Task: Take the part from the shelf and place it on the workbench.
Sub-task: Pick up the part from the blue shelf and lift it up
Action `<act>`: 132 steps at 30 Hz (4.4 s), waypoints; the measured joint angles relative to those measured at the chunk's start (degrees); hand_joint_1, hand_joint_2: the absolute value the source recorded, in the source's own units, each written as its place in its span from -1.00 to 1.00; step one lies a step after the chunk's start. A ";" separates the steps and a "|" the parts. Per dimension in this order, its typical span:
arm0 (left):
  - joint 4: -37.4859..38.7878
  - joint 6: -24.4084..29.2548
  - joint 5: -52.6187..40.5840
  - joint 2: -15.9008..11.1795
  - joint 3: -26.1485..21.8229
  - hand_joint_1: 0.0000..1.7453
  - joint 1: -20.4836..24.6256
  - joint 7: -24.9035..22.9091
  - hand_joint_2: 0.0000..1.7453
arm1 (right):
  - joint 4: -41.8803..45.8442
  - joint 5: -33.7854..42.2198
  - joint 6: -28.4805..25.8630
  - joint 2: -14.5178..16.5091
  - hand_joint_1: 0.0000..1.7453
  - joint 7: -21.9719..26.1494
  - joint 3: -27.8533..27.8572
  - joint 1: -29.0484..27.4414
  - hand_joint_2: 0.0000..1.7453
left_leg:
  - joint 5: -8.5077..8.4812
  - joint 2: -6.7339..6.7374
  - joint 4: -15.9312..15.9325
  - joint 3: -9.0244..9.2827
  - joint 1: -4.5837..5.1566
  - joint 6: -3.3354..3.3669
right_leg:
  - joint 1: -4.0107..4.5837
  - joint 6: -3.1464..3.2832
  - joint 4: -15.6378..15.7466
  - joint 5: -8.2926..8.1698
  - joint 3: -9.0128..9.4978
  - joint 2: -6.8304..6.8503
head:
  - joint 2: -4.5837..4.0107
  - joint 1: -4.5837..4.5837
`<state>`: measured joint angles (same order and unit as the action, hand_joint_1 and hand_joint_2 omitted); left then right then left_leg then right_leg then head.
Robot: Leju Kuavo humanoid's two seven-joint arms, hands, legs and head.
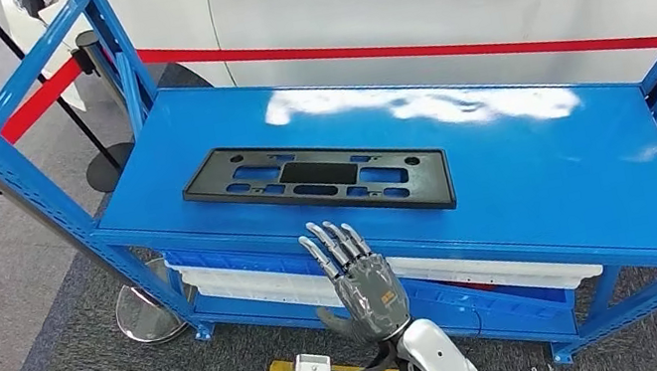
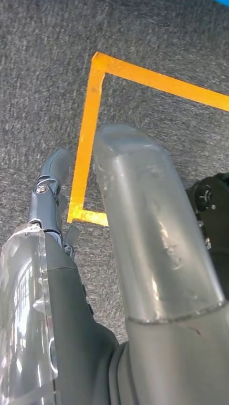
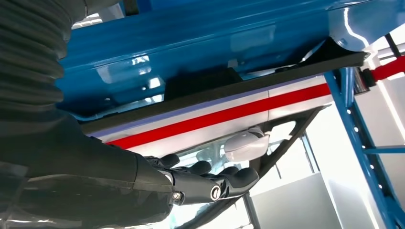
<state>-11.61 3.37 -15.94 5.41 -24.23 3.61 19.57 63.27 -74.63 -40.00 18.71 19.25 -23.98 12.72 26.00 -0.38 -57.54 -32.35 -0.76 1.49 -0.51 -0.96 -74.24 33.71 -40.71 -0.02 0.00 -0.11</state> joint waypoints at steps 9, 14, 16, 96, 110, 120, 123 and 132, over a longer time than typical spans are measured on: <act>-0.01 -0.27 -0.32 0.26 -0.03 -1.00 0.32 -0.15 -1.00 | -2.08 0.63 -0.03 0.80 -1.00 -1.71 0.08 2.99 1.00 | 2.98 -0.02 -0.36 2.27 -0.20 -2.83 | 0.09 2.17 15.60 -8.10 5.72 -0.28 | 0.00 -0.41; -0.02 -0.36 -0.43 0.46 -0.04 -1.00 0.38 -0.16 -1.00 | -3.53 0.71 -0.02 1.19 -1.00 -3.48 -0.13 4.43 1.00 | 8.48 0.10 -15.81 -5.92 -0.39 -3.65 | 0.20 3.45 16.02 -6.80 7.82 0.00 | 0.00 -0.93; -0.02 -0.36 -0.74 0.46 -0.05 -1.00 0.24 -0.18 -1.00 | -4.47 0.97 -0.02 1.26 -1.00 -3.79 -0.24 4.67 1.00 | 6.01 0.09 -15.88 -7.41 -0.37 -3.44 | 0.40 3.46 15.95 -6.13 8.70 -0.11 | 0.00 -0.96; 0.00 -2.71 -10.58 1.57 0.06 -1.00 1.66 -2.75 -1.00 | -40.76 -2.73 0.20 1.05 1.00 -28.97 -14.20 30.48 1.00 | -0.87 -0.06 -0.83 -1.37 -0.11 -0.82 | 0.46 1.21 13.31 -7.77 5.00 -0.22 | 0.00 -0.51; 0.00 -2.22 -10.64 1.50 -0.28 -1.00 0.78 -2.79 -1.00 | -37.35 0.16 -0.28 0.88 1.00 -21.92 -10.59 28.48 1.00 | 1.63 0.22 -6.79 -2.98 -0.80 -3.65 | 0.18 2.73 16.30 -8.26 7.05 -0.27 | 0.00 -1.24; 0.00 -1.23 -9.52 1.59 -2.16 -1.00 0.46 -3.10 -1.00 | -24.29 12.07 -0.35 1.43 1.00 -10.14 -6.73 23.44 1.00 | -0.67 0.33 -0.50 -0.65 -0.72 -0.45 | 0.24 0.19 4.40 -1.40 1.54 -0.40 | 0.00 -0.67; 0.00 -0.33 -8.54 1.77 -3.45 -1.00 0.19 -3.11 -1.00 | -18.69 19.13 -0.35 1.36 1.00 -4.78 -6.76 20.75 1.00 | -0.67 0.23 -0.55 -0.75 -0.63 -0.39 | 0.16 0.13 -0.62 -0.59 -0.80 -0.33 | 0.00 -0.54; 0.00 1.93 -7.09 2.93 -7.48 -1.00 -0.16 -2.49 -1.00 | 9.96 45.81 -0.26 -1.91 1.00 5.38 -9.75 10.56 1.00 | 0.17 -0.05 -1.38 -1.21 -0.43 -2.68 | 0.42 2.29 16.18 -7.52 7.13 -0.14 | 0.00 -0.35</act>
<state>-11.61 5.30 -23.03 8.34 -31.71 3.45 17.08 73.23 -28.82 -40.25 16.80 24.63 -33.73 23.28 26.16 -0.43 -58.91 -33.56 -1.19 -1.19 -0.09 1.33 -58.06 26.19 -33.59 -0.17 0.00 -0.46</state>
